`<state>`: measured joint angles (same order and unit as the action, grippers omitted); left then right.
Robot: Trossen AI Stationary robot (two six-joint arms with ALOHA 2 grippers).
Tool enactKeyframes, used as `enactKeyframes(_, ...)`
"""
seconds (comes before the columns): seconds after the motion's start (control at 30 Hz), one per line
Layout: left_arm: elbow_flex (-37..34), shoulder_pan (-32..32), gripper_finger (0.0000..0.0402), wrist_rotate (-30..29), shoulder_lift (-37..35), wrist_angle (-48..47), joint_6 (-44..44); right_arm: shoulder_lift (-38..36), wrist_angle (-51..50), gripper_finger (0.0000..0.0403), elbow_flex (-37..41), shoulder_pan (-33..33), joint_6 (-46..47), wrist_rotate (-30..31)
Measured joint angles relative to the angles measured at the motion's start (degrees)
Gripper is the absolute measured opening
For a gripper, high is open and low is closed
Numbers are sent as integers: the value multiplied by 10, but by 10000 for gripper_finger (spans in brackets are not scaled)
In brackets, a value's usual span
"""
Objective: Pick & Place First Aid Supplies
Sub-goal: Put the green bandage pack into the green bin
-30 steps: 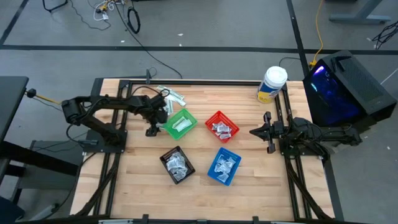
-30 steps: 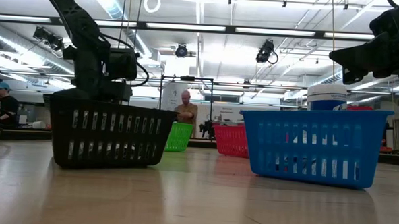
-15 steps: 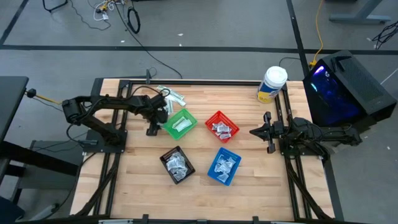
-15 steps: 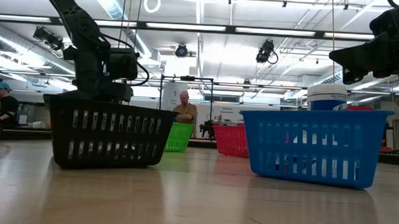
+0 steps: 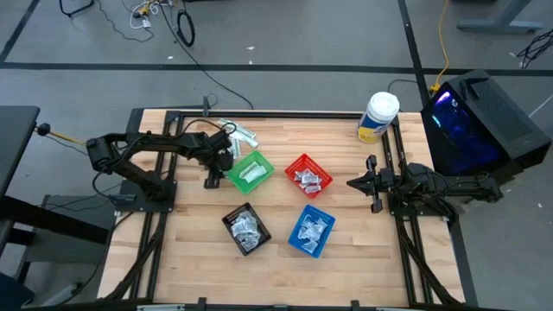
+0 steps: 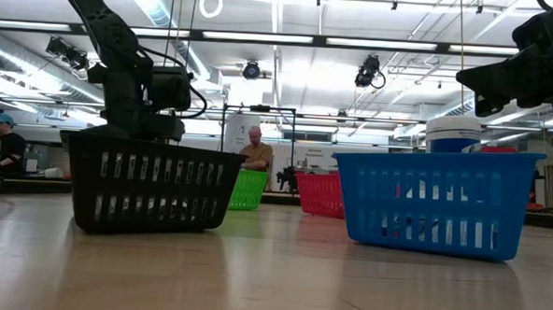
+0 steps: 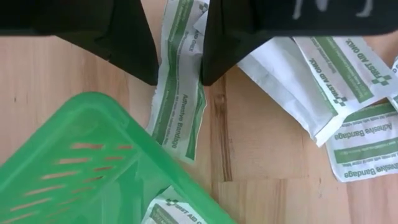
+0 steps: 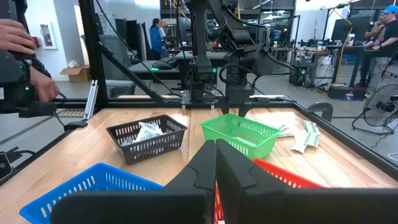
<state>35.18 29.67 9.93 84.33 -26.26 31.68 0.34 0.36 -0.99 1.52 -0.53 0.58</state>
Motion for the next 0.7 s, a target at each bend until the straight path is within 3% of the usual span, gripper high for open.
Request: enactKeyframes(0.7,-1,-20,131,-2,-9,-35,-62,0,0,13,0,0,0,0)
